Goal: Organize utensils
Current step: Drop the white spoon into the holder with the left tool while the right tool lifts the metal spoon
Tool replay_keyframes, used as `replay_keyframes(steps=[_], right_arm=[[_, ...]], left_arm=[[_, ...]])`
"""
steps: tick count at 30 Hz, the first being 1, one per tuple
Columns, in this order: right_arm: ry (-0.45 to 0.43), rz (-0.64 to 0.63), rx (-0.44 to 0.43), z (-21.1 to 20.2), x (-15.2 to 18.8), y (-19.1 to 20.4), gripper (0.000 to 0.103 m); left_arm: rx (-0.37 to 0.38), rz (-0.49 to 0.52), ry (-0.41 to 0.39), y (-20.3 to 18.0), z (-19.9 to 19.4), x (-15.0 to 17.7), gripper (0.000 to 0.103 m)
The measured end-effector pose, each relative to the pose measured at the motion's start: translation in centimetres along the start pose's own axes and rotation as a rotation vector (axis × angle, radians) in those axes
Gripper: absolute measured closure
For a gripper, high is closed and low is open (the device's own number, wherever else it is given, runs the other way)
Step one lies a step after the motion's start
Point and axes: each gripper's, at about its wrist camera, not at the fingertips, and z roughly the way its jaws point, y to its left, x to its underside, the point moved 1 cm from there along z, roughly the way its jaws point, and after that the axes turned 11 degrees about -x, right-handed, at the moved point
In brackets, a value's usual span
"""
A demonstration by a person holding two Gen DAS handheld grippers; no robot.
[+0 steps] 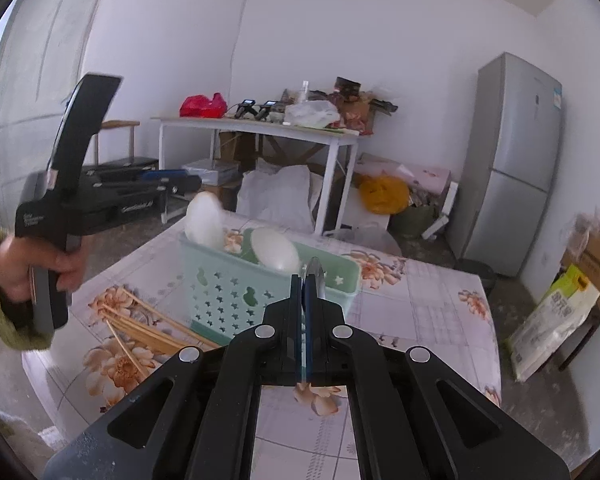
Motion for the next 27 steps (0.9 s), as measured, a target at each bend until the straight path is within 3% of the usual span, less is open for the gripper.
replay_keyframes(steps=[9,17,27], right_arm=[[-0.034,0.087,-0.031,-0.9,-0.5,-1.8,0.103],[-0.146,0.172,-0.163,-3.1,-3.8,-3.5,0.103],[-0.355,0.25,-0.362,-5.4,-9.5,-6.0,0.103]], left_arm=[[0.021,-0.157,0.007,2.5,-2.1,1.6,0.068],[0.005,-0.251,0.11,4.8,-2.7,5.2,0.067],[-0.006,-0.259,0.184,5.1,-2.7,7.9,0.067]])
